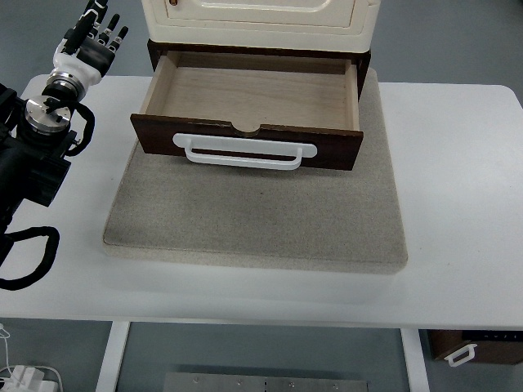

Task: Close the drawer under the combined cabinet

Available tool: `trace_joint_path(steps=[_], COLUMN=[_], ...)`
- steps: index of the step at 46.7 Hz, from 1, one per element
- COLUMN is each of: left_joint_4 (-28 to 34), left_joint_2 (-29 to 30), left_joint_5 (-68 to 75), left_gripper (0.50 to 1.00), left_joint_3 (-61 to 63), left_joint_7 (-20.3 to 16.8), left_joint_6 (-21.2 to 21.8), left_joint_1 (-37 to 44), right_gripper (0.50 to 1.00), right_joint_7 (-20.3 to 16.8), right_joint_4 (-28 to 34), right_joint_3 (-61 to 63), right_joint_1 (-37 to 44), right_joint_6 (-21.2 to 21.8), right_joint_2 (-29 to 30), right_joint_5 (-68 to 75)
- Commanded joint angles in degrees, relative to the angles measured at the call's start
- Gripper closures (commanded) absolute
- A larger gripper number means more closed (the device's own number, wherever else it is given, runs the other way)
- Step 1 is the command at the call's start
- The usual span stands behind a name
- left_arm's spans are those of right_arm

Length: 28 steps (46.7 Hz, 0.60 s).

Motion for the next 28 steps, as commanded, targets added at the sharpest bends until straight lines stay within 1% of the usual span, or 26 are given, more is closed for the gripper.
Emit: trace_joint_path(steps=[1, 12, 22, 28], left_joint_4=[0.06, 0.06, 0.06, -0.03], left_joint_2=[0.00, 0.08, 1.40, 2.72], left_joint_5=[0.00, -0.53, -0.53, -0.62], left_gripper=[0.500, 0.500, 0.500, 0.500], left_joint_3=[0.00, -0.09, -0.09, -0.09], left_joint_7=[0.00, 0.00, 0.26, 0.44], left_joint_6=[0.00, -0.09, -0.62, -2.20], left_joint_1=[0.00, -0.08, -0.26, -0.43], right_gripper=[0.548, 0.548, 0.548, 0.548], right_joint_7=[0.00, 0.00, 0.00, 0.00], right_joint_4=[-0.01, -0.01, -0.01, -0.01], right_joint_3=[0.00, 0.00, 0.00, 0.00], right_joint_1=[0.00, 0.00, 0.00, 0.00], right_joint_6=[0.00, 0.00, 0.00, 0.00], right_joint_2=[0.00, 0.00, 0.00, 0.00], right_joint_5=[-0.01, -0.01, -0.01, -0.01])
